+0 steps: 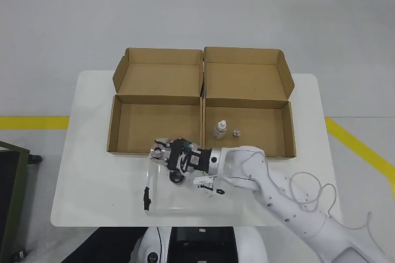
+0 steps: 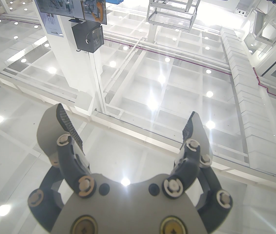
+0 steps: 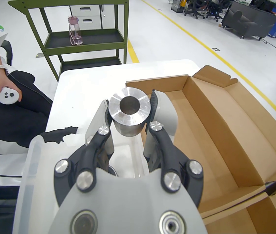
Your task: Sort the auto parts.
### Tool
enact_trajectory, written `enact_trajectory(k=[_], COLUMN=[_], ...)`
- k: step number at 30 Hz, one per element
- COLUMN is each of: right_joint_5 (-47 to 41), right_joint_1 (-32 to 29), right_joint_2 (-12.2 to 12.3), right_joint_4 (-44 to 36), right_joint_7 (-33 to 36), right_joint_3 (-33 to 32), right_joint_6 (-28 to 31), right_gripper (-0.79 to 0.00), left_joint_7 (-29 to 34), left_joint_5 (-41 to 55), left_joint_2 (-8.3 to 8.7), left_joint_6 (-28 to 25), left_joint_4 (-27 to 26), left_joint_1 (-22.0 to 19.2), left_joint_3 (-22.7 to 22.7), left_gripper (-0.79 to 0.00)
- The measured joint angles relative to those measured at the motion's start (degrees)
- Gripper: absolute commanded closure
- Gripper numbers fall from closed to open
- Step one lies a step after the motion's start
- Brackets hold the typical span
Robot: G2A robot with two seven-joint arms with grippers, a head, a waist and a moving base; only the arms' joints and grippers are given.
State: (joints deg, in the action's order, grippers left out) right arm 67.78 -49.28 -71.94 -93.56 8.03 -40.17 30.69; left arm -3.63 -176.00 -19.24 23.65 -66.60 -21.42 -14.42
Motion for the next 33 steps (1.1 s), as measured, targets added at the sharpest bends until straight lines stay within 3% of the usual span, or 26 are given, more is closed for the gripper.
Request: enact_trajectory(k=[17, 33], right_joint_5=[-1.25, -1.98], right_joint_1=[10.07, 15.95], right_joint_2=[-6.41, -12.02], right_joint_4=[12.94, 25.35], right_joint_7=[5.33, 7.68], right_joint_3=[7.18, 11.10], right_joint_6=[-5.60, -5.52], right_gripper=[0.000, 0.000], left_joint_7=[0.00, 0.00], left_joint_5=[0.00, 0.00], left_joint_2=[0.00, 0.00], left_joint_6=[0.00, 0.00], left_joint_4=[0.00, 0.00], left_joint_1=[0.00, 0.00], left_joint_3=[0.00, 0.00], left_gripper=[-0.785, -0.785])
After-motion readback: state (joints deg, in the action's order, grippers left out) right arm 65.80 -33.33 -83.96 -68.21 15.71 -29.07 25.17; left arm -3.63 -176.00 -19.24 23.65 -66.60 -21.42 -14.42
